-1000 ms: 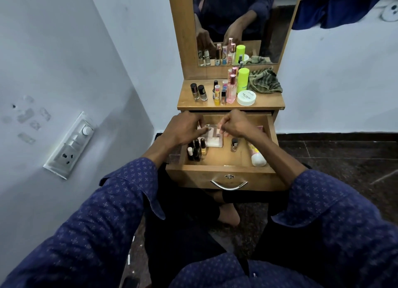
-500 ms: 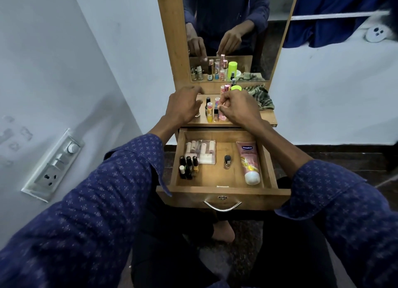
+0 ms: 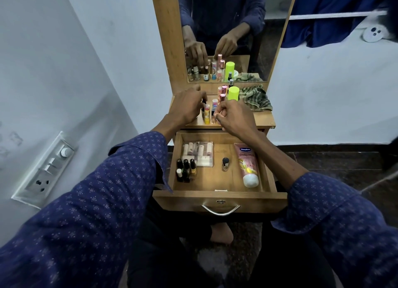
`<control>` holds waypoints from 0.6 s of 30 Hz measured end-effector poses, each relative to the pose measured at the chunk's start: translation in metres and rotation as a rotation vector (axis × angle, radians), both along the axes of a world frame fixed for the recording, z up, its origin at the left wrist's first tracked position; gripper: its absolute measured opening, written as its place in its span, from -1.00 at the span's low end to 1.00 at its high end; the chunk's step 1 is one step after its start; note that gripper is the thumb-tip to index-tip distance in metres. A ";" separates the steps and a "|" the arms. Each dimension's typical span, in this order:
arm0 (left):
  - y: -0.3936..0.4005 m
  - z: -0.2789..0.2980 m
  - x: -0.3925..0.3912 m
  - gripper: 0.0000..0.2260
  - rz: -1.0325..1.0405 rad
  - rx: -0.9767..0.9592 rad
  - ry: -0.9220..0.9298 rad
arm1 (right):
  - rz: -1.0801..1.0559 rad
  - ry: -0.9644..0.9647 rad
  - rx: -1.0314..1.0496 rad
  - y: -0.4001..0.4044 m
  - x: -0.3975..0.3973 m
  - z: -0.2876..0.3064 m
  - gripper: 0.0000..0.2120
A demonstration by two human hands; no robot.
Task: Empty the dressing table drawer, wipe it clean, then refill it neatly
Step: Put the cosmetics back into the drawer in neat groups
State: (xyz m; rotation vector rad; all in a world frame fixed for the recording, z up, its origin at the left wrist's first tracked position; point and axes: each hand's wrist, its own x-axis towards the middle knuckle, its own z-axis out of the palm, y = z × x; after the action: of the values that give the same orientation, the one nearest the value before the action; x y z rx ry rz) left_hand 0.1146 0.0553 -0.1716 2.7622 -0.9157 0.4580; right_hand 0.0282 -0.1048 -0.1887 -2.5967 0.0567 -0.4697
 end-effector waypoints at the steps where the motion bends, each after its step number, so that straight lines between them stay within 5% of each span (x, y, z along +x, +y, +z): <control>1: 0.000 -0.001 -0.001 -0.86 0.007 -0.013 0.009 | 0.003 -0.004 0.012 0.000 -0.001 -0.002 -0.90; 18: 0.052 -0.005 -0.040 -0.91 0.012 -0.279 0.050 | 0.051 0.033 0.177 0.013 -0.016 -0.035 -0.92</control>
State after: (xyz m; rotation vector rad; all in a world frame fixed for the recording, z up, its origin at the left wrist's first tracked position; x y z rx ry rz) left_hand 0.0742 0.1068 -0.1762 2.5151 -0.7598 0.4762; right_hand 0.0118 -0.0921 -0.2235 -2.4260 0.0415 -0.3852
